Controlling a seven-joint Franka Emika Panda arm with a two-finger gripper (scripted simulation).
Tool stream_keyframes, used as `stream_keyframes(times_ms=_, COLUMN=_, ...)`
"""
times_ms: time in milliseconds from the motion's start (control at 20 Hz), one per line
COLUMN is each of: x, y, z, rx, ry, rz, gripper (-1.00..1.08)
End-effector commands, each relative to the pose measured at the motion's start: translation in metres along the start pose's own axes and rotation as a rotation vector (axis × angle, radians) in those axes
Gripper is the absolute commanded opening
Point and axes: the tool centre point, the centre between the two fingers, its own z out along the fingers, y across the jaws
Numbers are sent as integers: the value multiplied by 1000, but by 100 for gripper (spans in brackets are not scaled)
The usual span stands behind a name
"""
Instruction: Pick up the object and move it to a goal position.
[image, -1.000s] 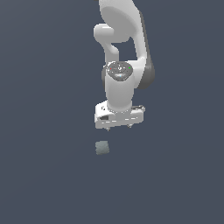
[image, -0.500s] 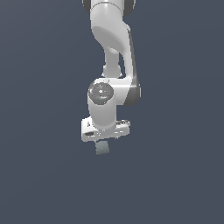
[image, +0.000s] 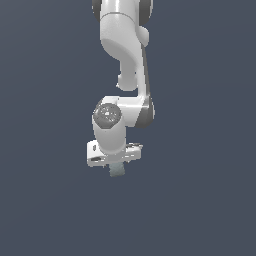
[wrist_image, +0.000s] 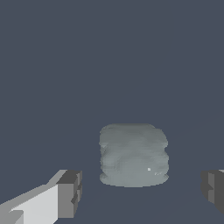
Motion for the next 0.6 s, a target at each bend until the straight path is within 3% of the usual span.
stream_keyframes(times_ms=0, x=0, y=0, z=0, rx=0, ry=0, rz=-1, gripper=100)
stream_keyframes(times_ms=550, x=-1, y=0, z=46, rx=-1, ry=1, rz=-2, gripper=100)
